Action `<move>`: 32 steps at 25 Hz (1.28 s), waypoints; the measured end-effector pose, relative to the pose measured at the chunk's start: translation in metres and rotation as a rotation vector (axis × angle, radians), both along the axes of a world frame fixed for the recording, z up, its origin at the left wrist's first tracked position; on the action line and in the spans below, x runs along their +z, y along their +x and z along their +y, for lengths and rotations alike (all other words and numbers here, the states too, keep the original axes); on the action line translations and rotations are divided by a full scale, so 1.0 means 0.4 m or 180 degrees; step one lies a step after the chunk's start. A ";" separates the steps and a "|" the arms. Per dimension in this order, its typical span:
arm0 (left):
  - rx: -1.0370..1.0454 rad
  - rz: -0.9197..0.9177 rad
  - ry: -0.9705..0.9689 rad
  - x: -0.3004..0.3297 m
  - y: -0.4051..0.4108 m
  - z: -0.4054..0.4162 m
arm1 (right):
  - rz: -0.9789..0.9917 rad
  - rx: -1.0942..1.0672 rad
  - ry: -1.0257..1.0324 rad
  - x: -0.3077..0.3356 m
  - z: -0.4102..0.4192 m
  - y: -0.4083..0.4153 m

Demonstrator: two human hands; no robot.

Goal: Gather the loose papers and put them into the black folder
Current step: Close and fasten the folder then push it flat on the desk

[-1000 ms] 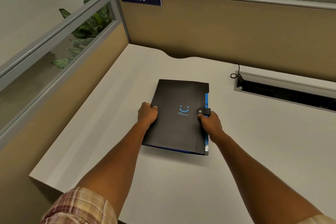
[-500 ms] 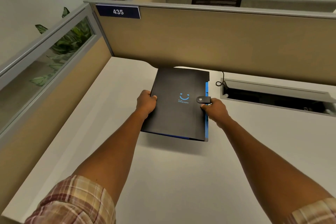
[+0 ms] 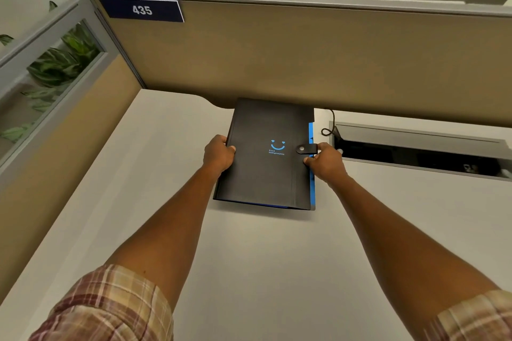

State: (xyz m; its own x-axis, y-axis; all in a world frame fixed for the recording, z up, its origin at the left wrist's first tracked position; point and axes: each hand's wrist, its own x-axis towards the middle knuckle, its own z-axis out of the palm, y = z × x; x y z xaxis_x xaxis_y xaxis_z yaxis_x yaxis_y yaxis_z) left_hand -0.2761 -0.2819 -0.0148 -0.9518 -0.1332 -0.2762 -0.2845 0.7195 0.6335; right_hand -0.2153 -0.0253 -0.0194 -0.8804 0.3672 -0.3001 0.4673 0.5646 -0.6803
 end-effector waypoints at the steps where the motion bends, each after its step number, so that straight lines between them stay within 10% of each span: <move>1: -0.0065 0.0002 -0.0095 -0.009 -0.006 0.002 | -0.0037 0.0004 0.0067 -0.009 0.001 -0.003; 32: -0.2175 0.0648 -0.1786 -0.183 0.108 0.143 | -0.0068 0.1021 0.1707 -0.174 -0.165 0.077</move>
